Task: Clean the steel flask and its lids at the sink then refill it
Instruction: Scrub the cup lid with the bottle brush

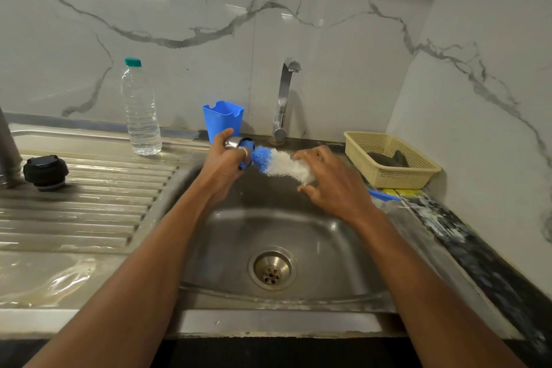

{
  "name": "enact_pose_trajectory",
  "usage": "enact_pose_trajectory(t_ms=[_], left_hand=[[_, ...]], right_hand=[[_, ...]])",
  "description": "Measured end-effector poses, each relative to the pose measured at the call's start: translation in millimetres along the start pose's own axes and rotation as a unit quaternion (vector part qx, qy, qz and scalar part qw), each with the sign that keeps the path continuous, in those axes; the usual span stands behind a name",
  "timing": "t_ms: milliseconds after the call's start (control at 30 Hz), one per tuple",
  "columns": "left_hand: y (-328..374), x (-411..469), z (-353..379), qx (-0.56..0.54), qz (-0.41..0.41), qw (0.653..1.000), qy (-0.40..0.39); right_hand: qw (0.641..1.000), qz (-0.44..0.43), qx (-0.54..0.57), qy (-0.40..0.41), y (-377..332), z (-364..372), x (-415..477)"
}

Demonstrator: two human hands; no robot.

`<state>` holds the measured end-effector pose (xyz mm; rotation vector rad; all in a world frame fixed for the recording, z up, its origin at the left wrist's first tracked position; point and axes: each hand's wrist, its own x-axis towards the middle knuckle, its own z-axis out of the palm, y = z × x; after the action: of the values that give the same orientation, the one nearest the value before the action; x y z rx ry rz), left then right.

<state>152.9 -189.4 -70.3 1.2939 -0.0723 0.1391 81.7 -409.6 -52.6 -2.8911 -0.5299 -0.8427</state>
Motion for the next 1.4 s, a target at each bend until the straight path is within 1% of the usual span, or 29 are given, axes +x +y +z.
enact_pose_trajectory(t_ms=[133, 167, 233, 300, 333, 400, 467, 500, 533, 567, 633, 700, 767, 800, 833, 867, 900, 933, 967, 1000, 1033, 1067, 1100, 1167, 1267, 1300, 1333, 1367, 1400], left_hand=[[11.7, 2.7, -0.3, -0.212, -0.081, 0.973, 0.031], [12.1, 4.2, -2.9, -0.254, -0.088, 0.963, 0.027], [9.3, 7.5, -6.8, -0.290, -0.085, 0.953, 0.020], [6.5, 11.5, -9.6, -0.272, -0.068, 0.959, 0.028], [5.5, 13.3, -10.0, -0.261, -0.061, 0.963, 0.028], [3.8, 14.6, -8.6, -0.238, -0.050, 0.970, 0.017], [3.0, 14.2, -6.2, -0.202, -0.045, 0.978, 0.023], [1.8, 14.0, -5.9, -0.187, -0.043, 0.981, 0.030], [1.0, 14.4, -6.6, -0.178, -0.042, 0.982, 0.036], [1.1, 15.3, -8.2, -0.181, -0.042, 0.982, 0.037], [0.7, 15.8, -10.9, -0.188, -0.049, 0.980, 0.044], [-0.7, 14.6, -11.6, -0.181, -0.063, 0.980, 0.054], [-1.8, 15.2, -11.6, -0.175, -0.070, 0.980, 0.059], [-1.9, 15.8, -11.3, -0.169, -0.072, 0.981, 0.060], [-2.8, 16.6, -10.3, -0.163, -0.073, 0.982, 0.059], [-2.4, 16.7, -9.4, -0.159, -0.074, 0.983, 0.057], [-3.3, 16.3, -8.6, -0.151, -0.077, 0.984, 0.057], [-3.5, 16.1, -8.1, -0.146, -0.081, 0.984, 0.059], [-3.3, 16.1, -8.1, -0.142, -0.088, 0.984, 0.062], [-2.2, 15.7, -8.5, -0.150, -0.095, 0.982, 0.067], [-0.6, 15.2, -8.9, -0.161, -0.098, 0.980, 0.067], [-0.9, 16.3, -9.4, -0.174, -0.096, 0.978, 0.066], [-2.0, 17.1, -10.2, -0.173, -0.090, 0.978, 0.066], [-7.4, 17.5, -11.6, -0.149, -0.080, 0.982, 0.080], [-13.3, 18.2, -13.9, -0.140, -0.085, 0.982, 0.099], [-12.5, 18.4, -14.4, -0.150, -0.090, 0.980, 0.092], [-11.3, 18.3, -14.4, -0.164, -0.098, 0.979, 0.077], [-8.7, 15.7, -13.2, -0.170, -0.109, 0.977, 0.064], [-7.0, 13.5, -11.6, -0.173, -0.117, 0.976, 0.054]], right_hand=[[0.996, -0.037, -0.071, 0.046, -6.7, 3.6, 1.4], [0.992, -0.051, -0.089, 0.068, -11.8, 5.3, 2.4], [0.986, -0.077, -0.101, 0.109, -21.8, 8.1, 4.5], [0.985, -0.082, -0.096, 0.115, -28.6, 11.4, 6.8], [0.989, -0.065, -0.081, 0.101, -31.3, 12.9, 7.4], [0.999, 0.012, 0.035, 0.038, -35.3, 12.7, 8.6], [0.977, 0.089, 0.192, -0.029, -38.0, 15.9, 9.1], [0.974, 0.093, 0.202, -0.037, -37.7, 17.8, 8.7], [0.982, 0.071, 0.174, -0.022, -37.4, 19.5, 7.9], [0.993, 0.027, 0.115, 0.001, -35.4, 22.4, 6.2], [0.998, -0.046, 0.002, 0.047, -26.6, 25.3, 6.0], [0.988, -0.073, -0.086, 0.102, -20.7, 25.8, 8.1], [0.983, -0.078, -0.115, 0.123, -20.4, 25.4, 9.9], [0.990, -0.062, -0.086, 0.099, -23.9, 23.7, 9.9], [0.999, -0.019, -0.013, 0.047, -27.6, 19.7, 9.3], [0.995, 0.034, 0.089, -0.025, -30.8, 16.0, 10.1], [0.970, 0.085, 0.211, -0.090, -32.5, 15.3, 10.0], [0.942, 0.122, 0.285, -0.127, -35.4, 14.8, 9.0], [0.947, 0.116, 0.272, -0.129, -36.4, 17.2, 8.7], [0.970, 0.087, 0.202, -0.103, -37.9, 17.9, 8.4], [0.992, 0.039, 0.105, -0.049, -37.2, 21.0, 6.8], [1.000, -0.001, 0.017, -0.005, -35.1, 22.7, 5.8], [0.998, -0.027, -0.047, 0.022, -32.8, 23.6, 5.9], [0.989, -0.075, -0.107, 0.072, -31.3, 25.5, 5.1], [0.976, -0.095, -0.156, 0.121, -28.5, 25.9, 4.9], [0.975, -0.086, -0.167, 0.117, -28.2, 25.8, 5.8], [0.983, -0.058, -0.149, 0.090, -30.8, 22.4, 6.1], [0.995, -0.011, -0.090, 0.039, -32.9, 19.0, 7.2], [0.997, 0.061, 0.033, -0.030, -36.8, 12.8, 9.0]])
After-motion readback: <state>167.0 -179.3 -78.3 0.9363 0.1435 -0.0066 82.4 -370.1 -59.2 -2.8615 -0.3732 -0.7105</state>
